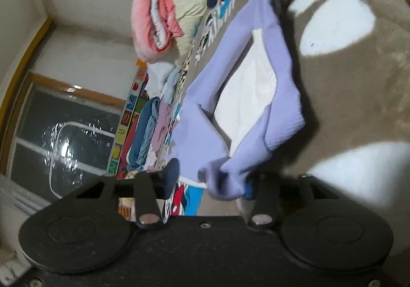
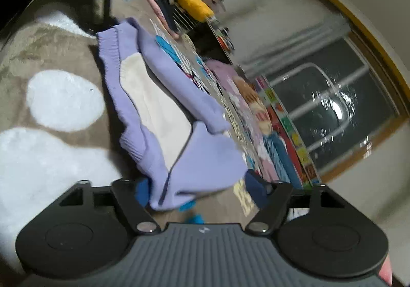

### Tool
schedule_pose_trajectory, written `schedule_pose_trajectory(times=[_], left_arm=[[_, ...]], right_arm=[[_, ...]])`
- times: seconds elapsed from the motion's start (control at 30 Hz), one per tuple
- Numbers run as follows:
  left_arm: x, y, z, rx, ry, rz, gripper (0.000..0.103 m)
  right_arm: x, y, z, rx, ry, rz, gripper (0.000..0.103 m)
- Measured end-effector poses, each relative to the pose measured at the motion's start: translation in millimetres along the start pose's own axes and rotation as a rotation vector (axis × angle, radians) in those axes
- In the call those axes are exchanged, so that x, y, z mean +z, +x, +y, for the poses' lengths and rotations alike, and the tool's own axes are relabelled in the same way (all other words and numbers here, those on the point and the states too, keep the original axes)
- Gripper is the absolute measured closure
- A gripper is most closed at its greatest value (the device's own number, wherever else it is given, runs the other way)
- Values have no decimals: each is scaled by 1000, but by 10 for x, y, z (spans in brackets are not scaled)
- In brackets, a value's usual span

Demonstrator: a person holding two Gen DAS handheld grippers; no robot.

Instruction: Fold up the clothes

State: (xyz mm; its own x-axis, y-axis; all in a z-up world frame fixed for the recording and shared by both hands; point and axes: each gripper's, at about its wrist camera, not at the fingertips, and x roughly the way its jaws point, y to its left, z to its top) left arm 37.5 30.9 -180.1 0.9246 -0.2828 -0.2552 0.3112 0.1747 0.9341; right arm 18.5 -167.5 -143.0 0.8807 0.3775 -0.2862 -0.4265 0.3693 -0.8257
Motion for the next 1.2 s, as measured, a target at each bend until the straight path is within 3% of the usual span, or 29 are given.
schedule_pose_trajectory(times=[0.03,0.1,0.13,0.23,0.4,0.6,0.73,0.83,0.87,0.9,0.97,1.13,1.2], left_arm=[[12,14,-3,-6,1,5,70],[30,8,-48,-16,5,18,85],[44,4,-72,-24,2,29,88],[106,-51,-104,-25,-15,52,93],[179,-269,-88,-22,-43,67,97],[234,-643,-49,-35,-77,47,100],[215,-623,-120,-59,-28,47,98],[164,-577,-199,-51,32,47,57],[139,-589,-215,-33,43,37,46],[114,-596,-214,-23,43,35,46],[72,-568,-190,-20,28,47,46],[26,-367,-146,-9,23,30,48],[27,-230,-129,6,31,20,57]], right_arm=[[20,13,13,19,-5,-1,54],[38,40,-6,90,13,19,85],[42,50,-5,116,25,31,88],[77,73,-23,166,96,69,92],[196,-61,-113,171,191,88,97],[268,-457,-196,199,226,77,98],[220,-586,-227,187,213,82,98],[138,-487,-157,186,150,109,87],[120,-475,-115,186,118,112,69],[105,-471,-66,182,82,114,49],[85,-467,-17,144,31,95,41],[14,-359,44,108,-6,88,42],[9,-278,37,103,-7,59,44]])
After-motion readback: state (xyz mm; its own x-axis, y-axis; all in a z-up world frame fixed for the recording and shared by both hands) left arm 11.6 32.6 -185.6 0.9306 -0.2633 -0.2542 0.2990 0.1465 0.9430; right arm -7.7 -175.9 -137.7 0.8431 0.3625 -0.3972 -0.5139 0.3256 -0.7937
